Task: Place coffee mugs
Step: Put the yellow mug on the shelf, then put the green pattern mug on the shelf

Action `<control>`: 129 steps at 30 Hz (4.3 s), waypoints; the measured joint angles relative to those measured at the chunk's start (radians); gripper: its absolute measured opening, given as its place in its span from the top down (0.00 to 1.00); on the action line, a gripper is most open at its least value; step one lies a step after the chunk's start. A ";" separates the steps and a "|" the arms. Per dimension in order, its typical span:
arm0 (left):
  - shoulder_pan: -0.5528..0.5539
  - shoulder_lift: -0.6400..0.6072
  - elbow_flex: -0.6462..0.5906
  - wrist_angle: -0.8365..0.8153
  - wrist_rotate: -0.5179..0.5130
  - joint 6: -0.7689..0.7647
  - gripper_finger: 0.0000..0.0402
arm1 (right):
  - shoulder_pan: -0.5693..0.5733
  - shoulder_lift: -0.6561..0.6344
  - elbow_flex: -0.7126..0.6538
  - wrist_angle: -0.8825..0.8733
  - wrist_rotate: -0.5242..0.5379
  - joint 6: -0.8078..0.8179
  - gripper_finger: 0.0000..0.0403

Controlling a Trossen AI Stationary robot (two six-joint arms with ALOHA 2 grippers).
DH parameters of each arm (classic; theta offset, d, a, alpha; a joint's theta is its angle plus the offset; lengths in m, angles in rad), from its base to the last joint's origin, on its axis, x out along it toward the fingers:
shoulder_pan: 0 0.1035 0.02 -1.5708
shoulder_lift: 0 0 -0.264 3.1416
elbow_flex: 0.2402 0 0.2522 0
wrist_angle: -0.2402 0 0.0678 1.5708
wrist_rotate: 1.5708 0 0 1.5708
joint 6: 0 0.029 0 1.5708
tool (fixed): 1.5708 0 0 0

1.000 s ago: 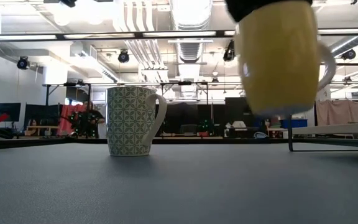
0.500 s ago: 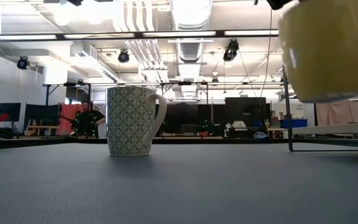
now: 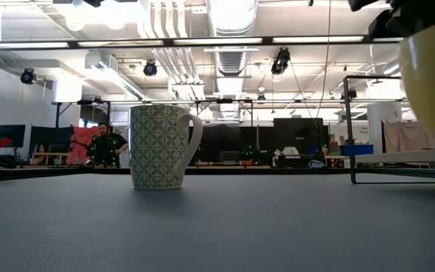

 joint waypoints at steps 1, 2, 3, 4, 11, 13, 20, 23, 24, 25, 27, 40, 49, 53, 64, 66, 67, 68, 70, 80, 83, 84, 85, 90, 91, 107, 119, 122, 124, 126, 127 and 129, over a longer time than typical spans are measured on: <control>0.000 0.000 0.000 0.000 0.000 -0.010 0.80 | 0.000 -0.010 -0.004 -0.005 0.000 -0.028 0.97; 0.000 0.000 0.000 0.000 0.000 -0.018 0.80 | 0.000 -0.021 -0.010 -0.003 0.000 -0.052 0.97; 0.000 0.000 0.000 0.000 0.000 -0.024 0.80 | 0.000 -0.031 -0.017 -0.001 -0.001 -0.069 0.97; 0.000 0.000 0.000 0.000 0.000 -0.032 0.80 | 0.000 -0.040 -0.024 0.000 0.000 -0.088 0.97; 0.000 0.000 0.000 0.001 -0.042 -0.087 0.80 | 0.000 -0.081 -0.103 0.003 -0.016 -0.257 0.97; 0.000 0.000 0.000 0.002 -0.051 -0.101 0.80 | -0.001 -0.092 -0.131 0.006 -0.050 -0.312 0.97; 0.000 0.000 0.000 0.009 -0.052 -0.151 0.80 | 0.000 -0.138 -0.211 0.014 -0.117 -0.428 0.97; 0.001 0.000 0.000 0.010 -0.053 -0.170 0.80 | 0.000 -0.160 -0.217 0.017 -0.120 -0.462 0.97; 0.002 0.000 0.000 0.010 -0.052 -0.175 0.80 | 0.000 -0.167 -0.217 0.018 -0.120 -0.477 0.97; 0.002 0.000 0.000 0.010 -0.053 -0.179 0.80 | 0.000 -0.172 -0.216 0.018 -0.122 -0.487 0.97; 0.002 0.000 0.000 0.010 -0.054 -0.192 0.80 | 0.000 -0.182 -0.210 0.016 -0.124 -0.508 0.97; 0.002 0.000 0.000 0.017 -0.063 -0.216 0.80 | 0.000 -0.177 -0.209 0.047 -0.138 -0.599 0.97; 0.002 0.000 0.000 0.016 -0.061 -0.207 0.80 | 0.000 -0.176 -0.209 0.136 -0.166 -0.587 0.97; 0.002 0.000 0.000 0.016 -0.060 -0.196 0.80 | 0.000 -0.176 -0.209 0.137 -0.182 -0.565 0.97; 0.002 0.000 0.000 0.016 -0.060 -0.193 0.80 | 0.033 -0.176 -0.209 0.145 -0.190 -0.528 0.97; 0.002 0.000 0.000 0.016 -0.059 -0.193 0.80 | 0.033 -0.176 -0.209 0.141 -0.184 -0.530 0.97; 0.002 0.000 0.000 0.016 -0.059 -0.193 0.80 | 0.033 -0.176 -0.209 0.139 -0.181 -0.533 0.97; 0.002 0.000 0.000 0.016 -0.059 -0.193 0.80 | 0.033 -0.176 -0.209 0.139 -0.180 -0.534 0.97; 0.002 0.000 0.000 0.016 -0.059 -0.192 0.80 | 0.033 -0.175 -0.209 0.142 -0.175 -0.534 0.97; 0.002 -0.001 0.000 0.015 -0.059 -0.189 0.80 | 0.032 -0.152 -0.208 0.139 -0.175 -0.538 0.97; 0.002 -0.001 0.000 0.015 -0.059 -0.189 0.80 | 0.032 -0.151 -0.207 0.124 -0.179 -0.546 0.97; 0.002 -0.001 0.000 0.016 -0.059 -0.189 0.80 | 0.032 -0.151 -0.207 0.122 -0.179 -0.544 0.97; 0.002 -0.001 0.000 0.015 -0.059 -0.189 0.80 | 0.032 -0.151 -0.207 0.121 -0.179 -0.544 0.97; 0.002 -0.001 0.000 0.015 -0.059 -0.188 0.80 | 0.032 -0.152 -0.201 0.117 -0.180 -0.521 0.96; 0.002 -0.001 0.000 0.015 -0.059 -0.188 0.80 | 0.033 -0.151 -0.198 0.111 -0.180 -0.521 0.96; 0.002 -0.001 0.000 0.033 -0.059 -0.189 0.80 | 0.033 -0.152 -0.077 0.043 -0.181 -0.520 0.78; 0.004 0.088 0.000 0.113 0.062 -0.191 0.80 | 0.030 -0.152 -0.007 0.037 -0.055 -0.307 0.80; 0.008 0.116 0.000 0.099 0.093 -0.185 0.80 | 0.025 -0.152 -0.003 0.041 -0.040 -0.231 0.78; 0.013 0.129 0.000 0.093 0.095 -0.185 0.80 | 0.020 -0.152 -0.003 0.041 -0.038 -0.174 0.76; 0.024 0.137 0.000 0.093 0.115 -0.185 0.80 | 0.013 -0.152 -0.003 0.041 -0.031 -0.113 0.75; 0.033 0.143 0.000 0.095 0.132 -0.185 0.80 | 0.010 -0.152 -0.003 0.042 -0.021 -0.081 0.74; 0.050 0.159 0.000 0.097 0.169 -0.171 0.80 | 0.000 -0.152 -0.003 0.043 -0.014 -0.026 0.73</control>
